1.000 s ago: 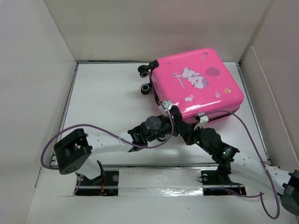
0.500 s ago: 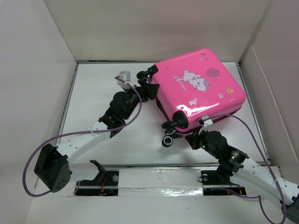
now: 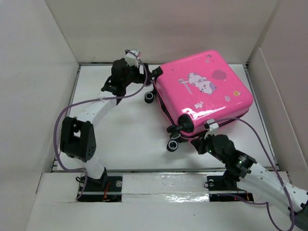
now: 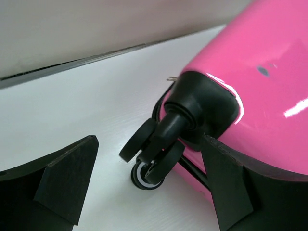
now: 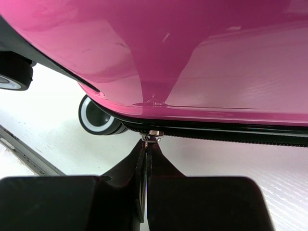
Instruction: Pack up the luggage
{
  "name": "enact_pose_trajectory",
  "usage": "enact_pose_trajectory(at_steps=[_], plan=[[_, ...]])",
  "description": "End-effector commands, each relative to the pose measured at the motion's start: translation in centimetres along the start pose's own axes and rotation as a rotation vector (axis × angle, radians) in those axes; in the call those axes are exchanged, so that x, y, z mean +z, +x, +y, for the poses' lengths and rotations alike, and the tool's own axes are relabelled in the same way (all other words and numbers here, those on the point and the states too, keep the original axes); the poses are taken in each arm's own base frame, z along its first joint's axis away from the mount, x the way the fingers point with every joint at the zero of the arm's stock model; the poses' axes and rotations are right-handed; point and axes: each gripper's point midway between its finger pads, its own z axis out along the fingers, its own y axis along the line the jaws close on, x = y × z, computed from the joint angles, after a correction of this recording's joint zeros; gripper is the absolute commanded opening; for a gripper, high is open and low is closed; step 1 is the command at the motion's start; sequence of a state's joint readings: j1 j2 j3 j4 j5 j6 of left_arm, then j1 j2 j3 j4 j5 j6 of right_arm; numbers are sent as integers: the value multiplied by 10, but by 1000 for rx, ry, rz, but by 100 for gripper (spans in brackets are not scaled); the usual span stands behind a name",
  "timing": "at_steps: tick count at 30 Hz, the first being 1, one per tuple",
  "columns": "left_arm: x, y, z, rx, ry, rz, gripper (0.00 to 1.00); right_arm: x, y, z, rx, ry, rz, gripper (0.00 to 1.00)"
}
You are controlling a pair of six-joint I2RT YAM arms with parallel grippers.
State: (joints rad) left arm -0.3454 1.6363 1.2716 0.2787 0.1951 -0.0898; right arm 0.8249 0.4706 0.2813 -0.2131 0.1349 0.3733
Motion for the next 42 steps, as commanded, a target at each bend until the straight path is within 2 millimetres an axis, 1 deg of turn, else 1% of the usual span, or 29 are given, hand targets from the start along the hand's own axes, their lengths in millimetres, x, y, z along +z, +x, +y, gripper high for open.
enact_pose_trajectory(at_steps=[1,2,3,6,7,9,10,11,15,16,17,22,24,25,26,27,28,29,30,31,32,33,34,36,37,38,39,40,42], plan=[[-1,-18,-29,206,196,58,87,-14,-50,41,-2,-175,-138,0],[8,-3,-28,204,212,108,87,-14,-51,41,-2,-179,-141,0],[11,-7,-28,213,213,129,87,-14,-51,42,-2,-182,-139,0],[25,20,-18,228,205,229,87,-15,-49,43,-5,-190,-136,0],[29,14,-17,248,204,220,87,-15,-49,43,-4,-192,-133,0],[36,25,-13,252,198,259,84,-16,-49,43,-2,-193,-138,0],[38,20,-14,259,202,252,83,-16,-50,41,1,-185,-141,0],[41,25,-12,275,206,269,82,-15,-51,41,1,-183,-141,0],[39,35,-16,306,236,334,76,-13,-49,40,1,-175,-135,0],[39,33,-16,313,239,333,74,-13,-50,40,-1,-173,-134,0],[39,35,-16,315,241,340,68,-12,-49,39,-1,-169,-132,0],[39,37,-10,289,251,336,58,-12,-49,39,1,-166,-128,0],[47,49,-6,278,248,366,40,-13,-49,39,3,-167,-131,0],[50,45,-6,270,246,360,32,-13,-49,39,4,-167,-130,0],[54,51,-5,258,243,370,13,-13,-49,38,4,-165,-133,0],[58,47,-3,253,226,352,4,-14,-50,38,6,-163,-136,0],[61,38,0,240,192,318,0,-14,-51,36,9,-152,-140,0],[57,41,-1,218,189,327,0,-14,-52,35,13,-147,-147,0],[60,30,1,214,160,271,0,-14,-54,34,19,-141,-151,0],[56,44,9,185,134,280,0,-15,-58,35,22,-138,-164,0],[48,30,5,134,114,234,0,-16,-63,33,25,-132,-179,0],[50,14,14,116,67,147,0,-16,-68,36,23,-141,-192,0],[44,41,19,78,41,176,0,-17,-80,35,25,-136,-219,0],[35,31,26,-12,-39,93,0,-16,-91,31,19,-114,-231,0],[27,66,33,-56,-75,138,0,-15,-98,23,4,-82,-243,0],[16,62,34,-85,-101,103,0,-18,-111,21,-2,-71,-266,0],[12,58,35,-154,-126,37,0,-19,-117,17,-7,-54,-270,0],[-2,98,40,-195,-153,85,0,-17,-120,13,-23,-48,-268,0],[-22,90,42,-250,-189,-2,0,-17,-135,2,-22,-34,-299,0]])
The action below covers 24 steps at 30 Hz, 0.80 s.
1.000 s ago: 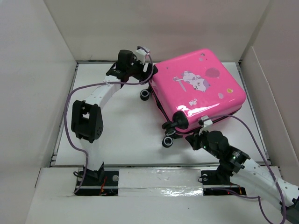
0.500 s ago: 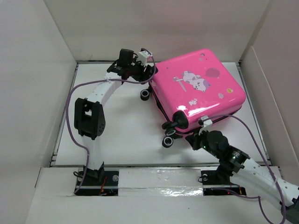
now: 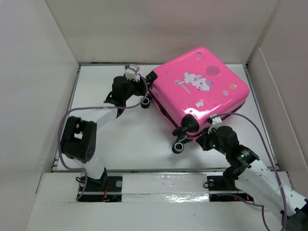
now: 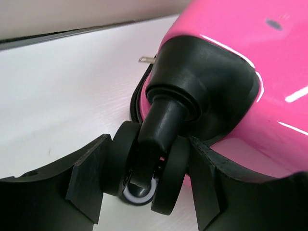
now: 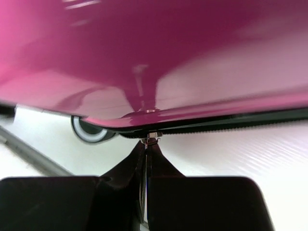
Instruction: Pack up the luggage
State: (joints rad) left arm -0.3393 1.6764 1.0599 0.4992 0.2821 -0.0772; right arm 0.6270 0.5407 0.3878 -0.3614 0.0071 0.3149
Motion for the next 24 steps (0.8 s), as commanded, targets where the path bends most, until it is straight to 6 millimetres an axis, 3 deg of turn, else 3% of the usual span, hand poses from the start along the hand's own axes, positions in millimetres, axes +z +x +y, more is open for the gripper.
enact_pose_trajectory(at_steps=[1,3,4,5,6,7,8,10,11,12,13,14,15,16,17,19,22,24], plan=[[-40,50,34,-303,-268,-17,0,-22,-127,27,-34,-126,-388,0],[-57,45,24,-304,-281,-65,0,-13,-131,15,-24,-128,-369,0],[-66,60,23,-321,-290,-43,0,-11,-132,10,-22,-127,-365,0],[-76,50,12,-327,-262,-73,0,-5,-128,9,-15,-150,-332,0],[-83,51,6,-340,-236,-79,0,-6,-141,0,-11,-134,-376,0],[-92,69,1,-351,-232,-53,0,-5,-144,-2,-1,-141,-377,0],[-103,56,-7,-358,-208,-96,0,-4,-145,-1,1,-164,-375,0],[-118,75,-22,-360,-181,-55,0,2,-152,-5,12,-173,-380,0],[-128,65,-32,-367,-153,-88,0,4,-151,-1,14,-200,-366,0],[-133,70,-39,-376,-140,-81,0,8,-151,0,28,-210,-366,0],[-137,78,-54,-383,-102,-59,0,18,-123,15,87,-278,-312,0],[-141,74,-66,-389,-68,-71,0,22,-112,25,117,-312,-317,0],[-142,73,-74,-404,-58,-78,0,19,-118,41,124,-377,-393,0],[-144,75,-94,-395,-11,-67,0,18,-108,54,187,-421,-389,0],[-144,75,-97,-387,-26,-68,0,19,-88,74,199,-465,-381,0],[-142,65,-113,-370,4,-72,0,22,-78,82,212,-441,-368,0],[-146,62,-126,-362,22,-77,0,26,-84,63,174,-288,-365,0],[-153,57,-130,-389,42,-100,0,12,-112,43,144,-215,-428,0]])
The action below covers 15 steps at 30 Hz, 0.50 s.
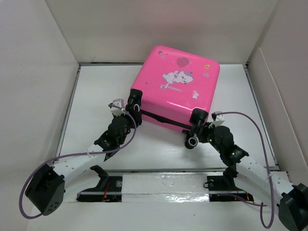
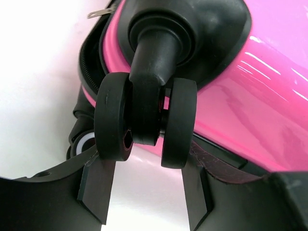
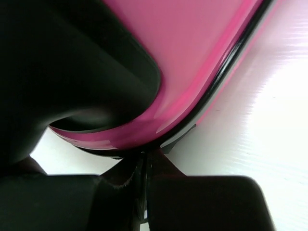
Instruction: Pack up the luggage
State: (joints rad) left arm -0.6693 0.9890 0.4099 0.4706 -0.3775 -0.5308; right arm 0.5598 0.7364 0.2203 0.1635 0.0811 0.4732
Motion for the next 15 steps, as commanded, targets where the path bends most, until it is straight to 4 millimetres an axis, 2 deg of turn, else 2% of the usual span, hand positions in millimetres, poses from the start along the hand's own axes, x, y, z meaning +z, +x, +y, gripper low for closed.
enact_pose_trajectory(at_steps=[1,2,3,5,6,7,8,9,10,11,12,14,15], plan=[[-36,17,-81,-53,348,114,0,-23,-96,72,-49,-266,-225,0],[-40,13,-84,-77,371,103,0,-26,-103,72,-60,-277,-224,0],[-43,17,-85,-81,378,114,0,-27,-122,68,-68,-273,-263,0],[-47,18,-87,-90,393,115,0,-28,-132,72,-106,-311,-269,0],[-49,19,-90,-88,405,119,0,-21,-133,67,-119,-286,-250,0],[-51,17,-96,-91,418,122,0,-23,-158,64,-167,-261,-292,0],[-56,13,-103,-102,447,120,0,-20,-166,47,-194,-202,-281,0],[-57,9,-106,-113,458,107,0,-24,-176,53,-199,-214,-289,0],[-63,6,-113,-124,493,109,0,-29,-198,41,-217,-170,-332,0],[-66,1,-118,-137,515,102,0,-39,-219,48,-236,-188,-372,0],[-68,-3,-121,-146,526,97,0,-45,-229,46,-242,-187,-389,0],[-74,-18,-125,-161,536,61,0,-56,-235,44,-247,-223,-384,0],[-77,-24,-123,-165,527,42,0,-57,-226,42,-239,-233,-356,0]])
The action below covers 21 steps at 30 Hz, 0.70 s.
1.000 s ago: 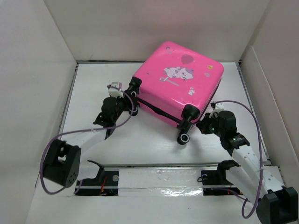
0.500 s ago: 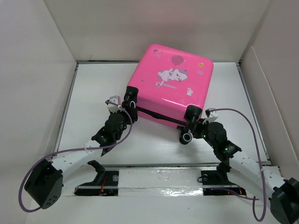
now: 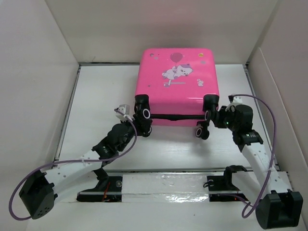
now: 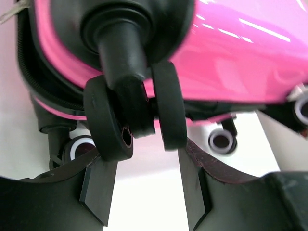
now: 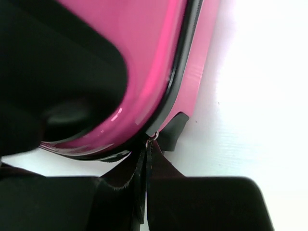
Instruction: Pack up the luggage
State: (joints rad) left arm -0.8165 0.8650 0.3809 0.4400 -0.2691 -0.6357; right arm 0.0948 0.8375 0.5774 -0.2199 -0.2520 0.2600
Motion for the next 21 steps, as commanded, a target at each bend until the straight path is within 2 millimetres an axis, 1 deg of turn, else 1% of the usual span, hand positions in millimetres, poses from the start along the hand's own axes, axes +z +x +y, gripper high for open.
enact_pose_trajectory(at_steps=[1,2,3,4,5,6,7,8,12,14,15,16,17,18,19,20,21], plan=[[-30,-55,-74,-59,273,-119,0,-68,-128,92,-203,-384,-439,0],[-32,-66,-69,-68,250,-160,0,-67,-120,89,-187,-384,-439,0],[-35,-76,-66,-76,237,-191,0,-57,-98,82,-163,-390,-425,0],[-38,-84,-65,-94,233,-217,0,-55,-88,80,-149,-397,-410,0],[-42,-92,-66,-108,246,-241,0,-50,-82,72,-142,-371,-397,0],[-43,-97,-68,-118,256,-256,0,-44,-71,63,-127,-342,-354,0],[-43,-100,-67,-121,259,-264,0,-40,-66,60,-135,-339,-338,0],[-41,-99,-66,-114,249,-261,0,-35,-62,56,-128,-330,-318,0],[-32,-101,-45,-112,174,-264,0,-20,-45,43,-92,-295,-268,0],[-30,-95,-47,-88,178,-228,0,-16,-36,39,-84,-290,-251,0],[-28,-90,-46,-36,174,-199,9,-16,-37,39,-87,-291,-259,0],[-31,-83,-65,-5,253,-153,20,-16,-37,39,-87,-291,-262,0],[-30,-74,-76,26,302,-113,39,-16,-38,38,-88,-284,-266,0],[-30,-69,-87,58,348,-86,46,-16,-38,38,-89,-282,-263,0],[-38,-60,-115,81,448,-28,51,-17,-38,38,-92,-283,-266,0],[-31,-42,-122,110,458,32,57,-17,-38,39,-94,-290,-265,0],[-30,-32,-134,138,480,66,65,-17,-35,40,-90,-292,-254,0]])
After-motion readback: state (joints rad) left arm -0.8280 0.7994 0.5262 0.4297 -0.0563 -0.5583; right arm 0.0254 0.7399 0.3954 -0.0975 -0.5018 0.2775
